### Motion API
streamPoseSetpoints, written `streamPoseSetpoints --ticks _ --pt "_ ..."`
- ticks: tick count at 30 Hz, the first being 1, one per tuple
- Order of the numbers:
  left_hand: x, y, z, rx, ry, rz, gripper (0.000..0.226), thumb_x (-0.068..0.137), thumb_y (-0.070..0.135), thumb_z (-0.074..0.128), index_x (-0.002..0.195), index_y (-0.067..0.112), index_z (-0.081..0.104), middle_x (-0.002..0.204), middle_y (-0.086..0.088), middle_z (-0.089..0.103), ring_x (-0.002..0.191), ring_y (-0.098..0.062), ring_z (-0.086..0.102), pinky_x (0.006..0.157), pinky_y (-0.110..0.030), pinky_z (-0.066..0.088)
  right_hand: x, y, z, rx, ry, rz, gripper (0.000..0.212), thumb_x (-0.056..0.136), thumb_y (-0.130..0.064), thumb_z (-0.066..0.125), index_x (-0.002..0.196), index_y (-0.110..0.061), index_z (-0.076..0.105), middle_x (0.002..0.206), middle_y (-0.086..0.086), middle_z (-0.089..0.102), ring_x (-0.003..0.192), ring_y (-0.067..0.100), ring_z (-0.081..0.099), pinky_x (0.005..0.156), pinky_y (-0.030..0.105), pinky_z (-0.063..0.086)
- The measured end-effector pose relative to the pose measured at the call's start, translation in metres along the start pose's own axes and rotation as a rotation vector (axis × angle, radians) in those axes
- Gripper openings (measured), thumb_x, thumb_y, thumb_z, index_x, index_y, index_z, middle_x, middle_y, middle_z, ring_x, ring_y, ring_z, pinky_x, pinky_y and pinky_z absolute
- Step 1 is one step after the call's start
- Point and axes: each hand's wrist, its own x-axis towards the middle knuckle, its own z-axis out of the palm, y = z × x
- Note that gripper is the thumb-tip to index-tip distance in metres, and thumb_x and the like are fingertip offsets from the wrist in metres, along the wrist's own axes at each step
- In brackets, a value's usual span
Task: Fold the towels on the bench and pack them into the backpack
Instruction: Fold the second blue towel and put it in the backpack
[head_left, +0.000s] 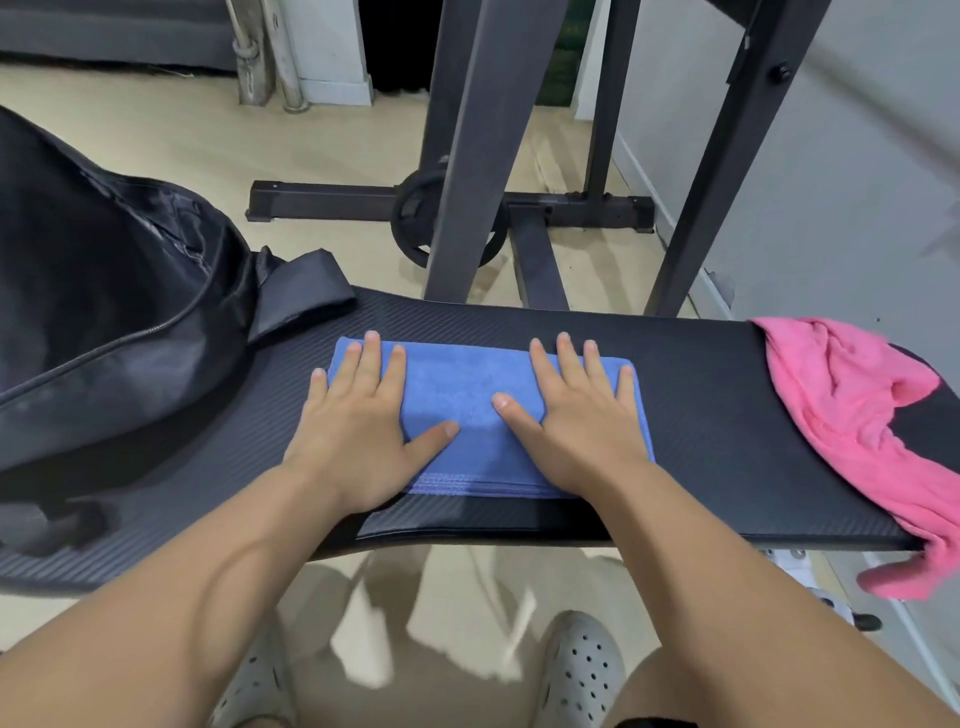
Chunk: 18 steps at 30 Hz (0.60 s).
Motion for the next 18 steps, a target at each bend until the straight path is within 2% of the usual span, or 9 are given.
streamPoseSetpoints --ticks 2,5,8,10,12,14,18 --pt "-0.001 -0.001 -0.002 -0.019 -0.012 0.004 0.11 0.078 0.087 0.015 0.16 0.017 -0.003 0.168 -0.008 -0.014 0.155 -0.023 -0.011 0.124 -0.051 0.002 0.001 0.001 0.0 0.002 -0.001 -0.001 0.084 0.091 -0.079 0.015 0.161 -0.036 -0.002 0.17 -0.004 -0.012 0.154 0.02 -0.019 0.122 0.054 -0.012" --pt "-0.002 -0.005 -0.005 -0.14 0.027 0.027 0.092 0.091 0.07 0.035 0.161 0.016 0.008 0.169 -0.006 -0.006 0.155 -0.02 -0.006 0.125 -0.048 0.003 0.001 0.001 -0.002 -0.01 -0.008 -0.008 0.084 0.091 -0.078 0.014 0.161 -0.035 -0.002 0.17 -0.003 -0.012 0.154 0.02 -0.019 0.122 0.054 -0.012" --pt "-0.006 -0.012 -0.013 -0.295 0.207 -0.044 0.071 0.098 0.049 0.051 0.156 0.013 0.03 0.167 -0.007 0.017 0.153 -0.026 0.017 0.123 -0.046 0.02 -0.002 -0.003 -0.006 -0.039 -0.003 -0.01 0.085 0.091 -0.078 0.012 0.162 -0.033 -0.003 0.169 -0.002 -0.015 0.153 0.021 -0.023 0.121 0.057 -0.014" --pt "-0.008 -0.018 -0.021 -0.217 0.296 -0.141 0.064 0.097 0.045 0.055 0.148 0.01 0.041 0.153 -0.012 0.039 0.137 -0.036 0.038 0.11 -0.047 0.036 -0.006 -0.015 -0.009 -0.049 0.031 -0.039 0.089 0.089 -0.079 0.01 0.162 -0.029 -0.003 0.169 -0.003 -0.016 0.153 0.021 -0.025 0.12 0.059 -0.016" --pt "-0.009 -0.021 -0.026 -0.09 0.291 -0.201 0.058 0.095 0.047 0.054 0.136 0.006 0.049 0.13 -0.016 0.051 0.117 -0.039 0.048 0.096 -0.048 0.044 -0.012 -0.032 -0.009 -0.064 0.079 -0.104 0.095 0.086 -0.081 0.005 0.162 -0.023 -0.003 0.169 -0.003 -0.016 0.153 0.022 -0.024 0.12 0.059 -0.015" --pt "-0.009 -0.023 -0.029 -0.044 0.255 -0.246 0.052 0.095 0.051 0.053 0.119 0.006 0.057 0.115 -0.015 0.052 0.107 -0.038 0.05 0.089 -0.048 0.047 -0.017 -0.046 -0.004 -0.079 0.11 -0.148 0.101 0.083 -0.082 -0.001 0.162 -0.019 -0.003 0.169 -0.002 -0.014 0.154 0.022 -0.021 0.121 0.058 -0.013" --pt "-0.005 -0.03 -0.028 -0.102 0.174 -0.292 0.046 0.092 0.05 0.06 0.111 0.009 0.059 0.113 -0.013 0.054 0.105 -0.036 0.054 0.087 -0.045 0.048 -0.015 -0.051 0.01 -0.085 0.028 -0.109 0.105 0.082 -0.084 0.001 0.161 -0.016 -0.007 0.169 -0.001 -0.016 0.154 0.021 -0.02 0.121 0.059 -0.011"
